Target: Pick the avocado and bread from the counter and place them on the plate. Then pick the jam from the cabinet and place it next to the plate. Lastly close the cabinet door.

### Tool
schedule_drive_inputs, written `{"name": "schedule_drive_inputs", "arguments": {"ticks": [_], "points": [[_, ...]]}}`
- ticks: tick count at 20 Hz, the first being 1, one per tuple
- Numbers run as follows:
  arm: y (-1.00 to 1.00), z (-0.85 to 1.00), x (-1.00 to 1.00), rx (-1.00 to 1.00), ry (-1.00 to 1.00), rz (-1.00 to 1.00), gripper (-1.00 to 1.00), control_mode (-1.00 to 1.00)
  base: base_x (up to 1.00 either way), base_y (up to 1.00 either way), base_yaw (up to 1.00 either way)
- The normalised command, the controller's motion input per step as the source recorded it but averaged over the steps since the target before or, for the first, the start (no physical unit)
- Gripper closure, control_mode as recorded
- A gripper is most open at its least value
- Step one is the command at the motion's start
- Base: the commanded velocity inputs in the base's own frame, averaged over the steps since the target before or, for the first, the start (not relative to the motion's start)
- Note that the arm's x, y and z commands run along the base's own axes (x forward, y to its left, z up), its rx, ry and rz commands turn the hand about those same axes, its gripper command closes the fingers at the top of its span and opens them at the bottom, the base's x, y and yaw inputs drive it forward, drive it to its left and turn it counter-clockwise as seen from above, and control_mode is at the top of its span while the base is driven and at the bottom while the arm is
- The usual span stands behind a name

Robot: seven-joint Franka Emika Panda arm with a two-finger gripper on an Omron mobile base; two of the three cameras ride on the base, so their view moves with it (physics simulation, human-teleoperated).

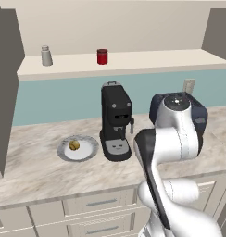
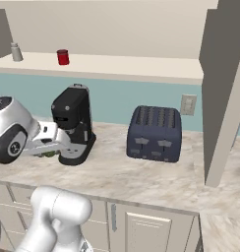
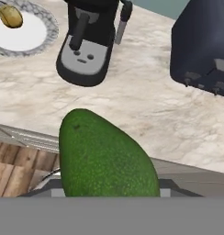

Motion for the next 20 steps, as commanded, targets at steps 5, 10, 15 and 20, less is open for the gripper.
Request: {"name": "schedule_drive_inputs", "arguments": {"ticks": [5,10,15,20], "points": [[1.00,0.17,0.07,-0.04,0.00,0.00,1.00,-1.00,0.00,0.00,0.00],[1.00,0.01,0.34,0.00,0.02,0.00,1.00,-1.00,0.00,0.00,0.00],[1.00,0.00,0.62,-0.03,0.10,0.00,1.00,-1.00,0.00,0.00,0.00],[0.77,-0.13,0.53,-0.06,0.17,0.03,1.00,-1.00,0.00,0.00,0.00]]}}
